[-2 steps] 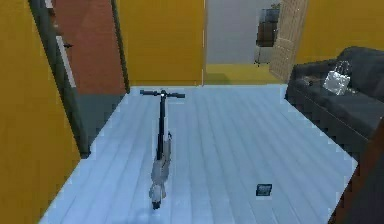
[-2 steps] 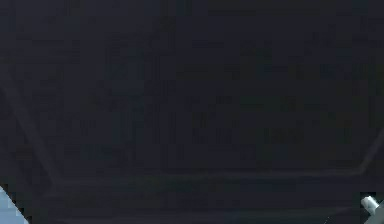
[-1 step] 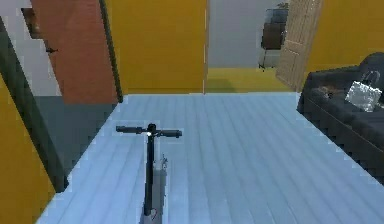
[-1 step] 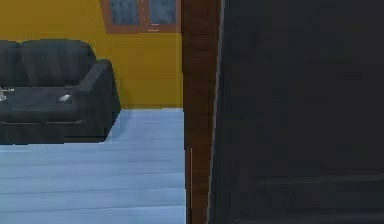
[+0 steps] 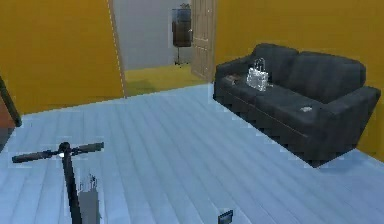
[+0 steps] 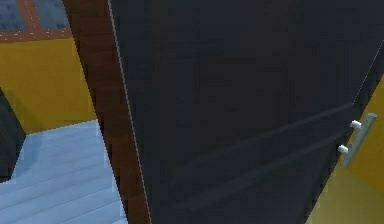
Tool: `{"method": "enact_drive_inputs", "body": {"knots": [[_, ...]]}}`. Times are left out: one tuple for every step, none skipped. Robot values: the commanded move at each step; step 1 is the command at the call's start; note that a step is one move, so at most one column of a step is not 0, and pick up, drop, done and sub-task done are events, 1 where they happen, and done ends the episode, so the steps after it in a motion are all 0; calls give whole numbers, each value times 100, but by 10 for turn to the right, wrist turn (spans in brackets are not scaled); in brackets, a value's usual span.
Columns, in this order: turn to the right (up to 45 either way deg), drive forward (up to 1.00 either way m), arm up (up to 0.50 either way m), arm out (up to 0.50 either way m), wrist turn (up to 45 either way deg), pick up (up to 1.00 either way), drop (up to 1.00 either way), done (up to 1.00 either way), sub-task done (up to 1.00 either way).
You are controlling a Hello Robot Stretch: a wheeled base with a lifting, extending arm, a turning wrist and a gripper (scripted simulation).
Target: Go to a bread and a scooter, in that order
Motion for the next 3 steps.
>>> {"method": "enact_drive_inputs", "body": {"knots": [[30, 0, 0, 0, 0, 0, 0, 0, 0], [0, 55, 0, 0, 0, 0, 0, 0, 0], [360, 0, 0, 0, 0, 0, 0, 0, 0]]}}
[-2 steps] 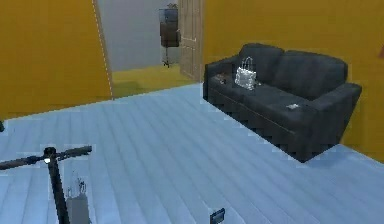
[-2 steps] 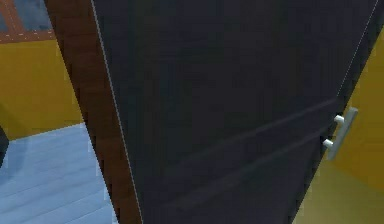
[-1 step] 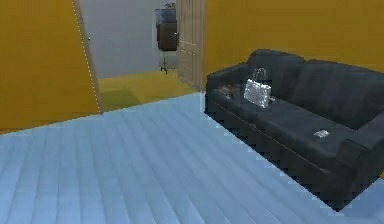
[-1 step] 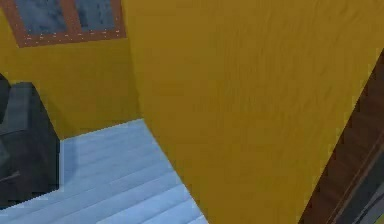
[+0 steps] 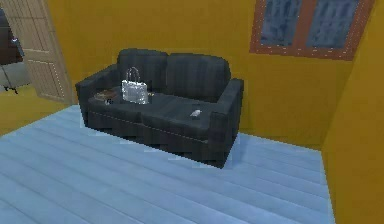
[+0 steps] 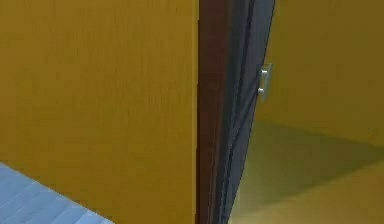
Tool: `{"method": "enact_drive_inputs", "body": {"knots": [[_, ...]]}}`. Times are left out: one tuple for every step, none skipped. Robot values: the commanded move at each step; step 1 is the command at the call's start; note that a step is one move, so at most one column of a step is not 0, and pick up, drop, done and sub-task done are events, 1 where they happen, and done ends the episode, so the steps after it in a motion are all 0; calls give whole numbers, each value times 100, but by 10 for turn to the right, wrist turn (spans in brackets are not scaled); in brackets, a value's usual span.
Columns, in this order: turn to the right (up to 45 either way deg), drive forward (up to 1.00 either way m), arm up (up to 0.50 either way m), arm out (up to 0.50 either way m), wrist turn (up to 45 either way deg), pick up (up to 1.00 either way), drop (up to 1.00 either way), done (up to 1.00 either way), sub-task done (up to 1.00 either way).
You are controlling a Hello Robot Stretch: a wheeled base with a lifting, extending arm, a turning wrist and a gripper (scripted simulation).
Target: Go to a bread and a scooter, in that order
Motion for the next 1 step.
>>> {"method": "enact_drive_inputs", "body": {"knots": [[0, 80, 0, 0, 0, 0, 0, 0, 0]]}}
